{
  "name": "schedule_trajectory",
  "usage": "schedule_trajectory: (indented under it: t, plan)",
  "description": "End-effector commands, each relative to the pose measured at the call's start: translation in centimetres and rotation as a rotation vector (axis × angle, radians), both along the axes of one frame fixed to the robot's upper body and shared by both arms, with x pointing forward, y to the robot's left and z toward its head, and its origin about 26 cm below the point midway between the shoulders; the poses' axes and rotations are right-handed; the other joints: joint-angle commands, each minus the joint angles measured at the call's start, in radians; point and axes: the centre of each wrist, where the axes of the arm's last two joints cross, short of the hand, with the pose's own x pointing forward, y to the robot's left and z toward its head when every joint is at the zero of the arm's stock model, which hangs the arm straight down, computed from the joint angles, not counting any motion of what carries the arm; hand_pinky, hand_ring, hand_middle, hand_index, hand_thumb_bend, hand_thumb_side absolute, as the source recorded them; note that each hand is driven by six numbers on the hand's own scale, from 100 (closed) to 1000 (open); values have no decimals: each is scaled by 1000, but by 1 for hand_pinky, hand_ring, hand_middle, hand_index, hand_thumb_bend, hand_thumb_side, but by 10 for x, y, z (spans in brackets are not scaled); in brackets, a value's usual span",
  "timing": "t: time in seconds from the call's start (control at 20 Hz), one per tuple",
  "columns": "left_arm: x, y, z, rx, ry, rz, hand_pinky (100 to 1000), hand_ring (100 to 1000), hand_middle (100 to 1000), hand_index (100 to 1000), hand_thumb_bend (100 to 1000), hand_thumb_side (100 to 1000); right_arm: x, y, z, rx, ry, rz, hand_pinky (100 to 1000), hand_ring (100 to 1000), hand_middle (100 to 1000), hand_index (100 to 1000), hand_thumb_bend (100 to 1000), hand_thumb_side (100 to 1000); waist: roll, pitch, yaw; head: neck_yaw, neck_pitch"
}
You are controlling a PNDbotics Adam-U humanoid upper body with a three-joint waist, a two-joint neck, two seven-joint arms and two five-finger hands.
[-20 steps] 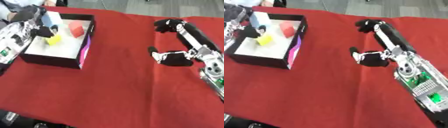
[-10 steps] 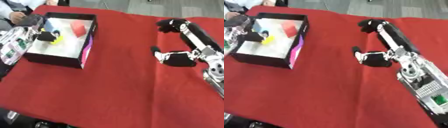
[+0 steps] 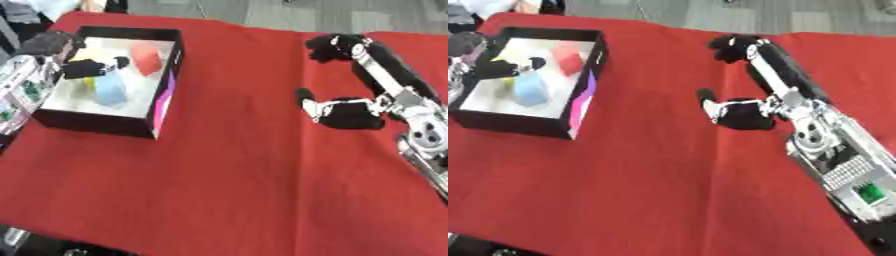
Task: Pick up the objects with one hand, pass them to the other hand, and then place them into the box on the other side of the table.
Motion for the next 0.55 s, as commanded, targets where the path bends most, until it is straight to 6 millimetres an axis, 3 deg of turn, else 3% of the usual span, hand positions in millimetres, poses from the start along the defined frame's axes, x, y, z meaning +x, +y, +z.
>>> schedule_trajectory:
  t: [0.05,0.1,0.15,0.2,0.3,0.4,0.45,0.55]
  plan:
    - [-3,1,20,5,-61,3,812,825,749,837,418,906,-1,-6,10,13,-30,-11,905,802,723,836,206,100,-8,-15,1,-7,-3]
    - [-4,-1,26,-14,-93,-7,810,816,745,827,289,870,-1,-8,10,21,-32,-22,906,802,723,835,170,100,-9,-16,2,-12,-3]
    - [-6,-4,33,-34,-130,-21,814,805,739,804,100,811,-1,-10,11,31,-35,-35,906,803,725,833,100,100,-9,-16,2,-16,-3]
    - [-9,-6,40,-53,-170,-41,817,798,735,795,100,777,-1,-12,12,43,-39,-49,907,805,727,831,100,100,-10,-16,3,-20,-3]
    - [-14,-12,51,-85,-245,-84,819,784,727,787,100,715,-2,-18,15,70,-53,-75,909,809,731,824,100,191,-11,-17,5,-27,-2]
    - [-22,-16,58,-132,-316,-130,811,757,731,787,100,642,-2,-28,20,103,-80,-116,909,809,729,819,100,342,-13,-18,6,-35,1]
    - [-25,-18,59,-155,-344,-146,804,750,737,792,100,653,-2,-34,21,120,-89,-140,908,809,724,820,100,441,-14,-18,6,-40,1]
    - [-33,-22,61,-199,-394,-180,804,747,756,820,100,668,0,-47,25,156,-102,-194,911,818,723,826,100,490,-14,-18,6,-50,2]
